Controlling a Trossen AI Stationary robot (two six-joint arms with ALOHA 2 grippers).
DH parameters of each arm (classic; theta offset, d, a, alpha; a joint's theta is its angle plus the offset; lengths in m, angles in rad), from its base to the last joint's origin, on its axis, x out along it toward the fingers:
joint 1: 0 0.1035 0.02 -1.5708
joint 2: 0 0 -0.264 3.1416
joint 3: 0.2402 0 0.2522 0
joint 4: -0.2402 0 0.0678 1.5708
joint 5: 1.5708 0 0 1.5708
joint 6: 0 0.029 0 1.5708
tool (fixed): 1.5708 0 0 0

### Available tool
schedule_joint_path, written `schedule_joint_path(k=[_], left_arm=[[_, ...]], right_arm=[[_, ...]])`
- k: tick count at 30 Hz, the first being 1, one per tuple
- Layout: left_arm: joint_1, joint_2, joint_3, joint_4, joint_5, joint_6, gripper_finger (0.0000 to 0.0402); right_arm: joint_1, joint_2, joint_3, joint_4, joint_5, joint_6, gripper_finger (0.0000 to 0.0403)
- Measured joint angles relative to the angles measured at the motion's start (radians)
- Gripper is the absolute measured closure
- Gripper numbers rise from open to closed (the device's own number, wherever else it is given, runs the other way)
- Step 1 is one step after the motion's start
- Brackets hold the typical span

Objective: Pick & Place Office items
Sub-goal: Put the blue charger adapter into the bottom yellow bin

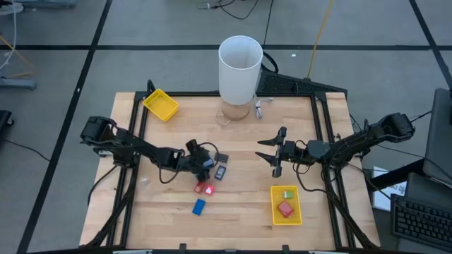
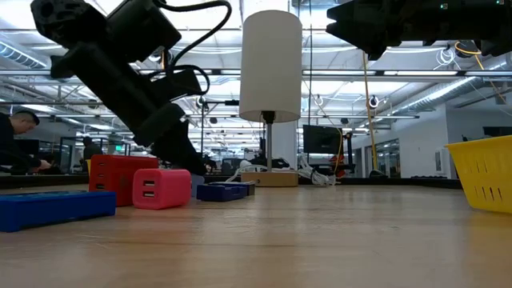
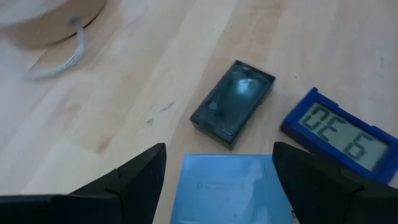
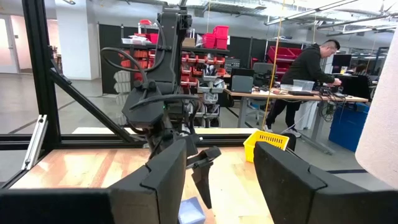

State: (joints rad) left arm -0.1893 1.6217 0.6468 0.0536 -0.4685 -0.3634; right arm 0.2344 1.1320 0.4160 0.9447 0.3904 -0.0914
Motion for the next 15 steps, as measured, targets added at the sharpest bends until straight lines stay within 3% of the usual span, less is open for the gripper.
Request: schedule_joint_path(k=[15], left_arm=[[0.131,-0.020,-0.002,-0.105,-0.029,-0.394,0.0105]], right_arm=[[0.000,0.000,0.000,-0.003,0.000,0.000,0.0222]])
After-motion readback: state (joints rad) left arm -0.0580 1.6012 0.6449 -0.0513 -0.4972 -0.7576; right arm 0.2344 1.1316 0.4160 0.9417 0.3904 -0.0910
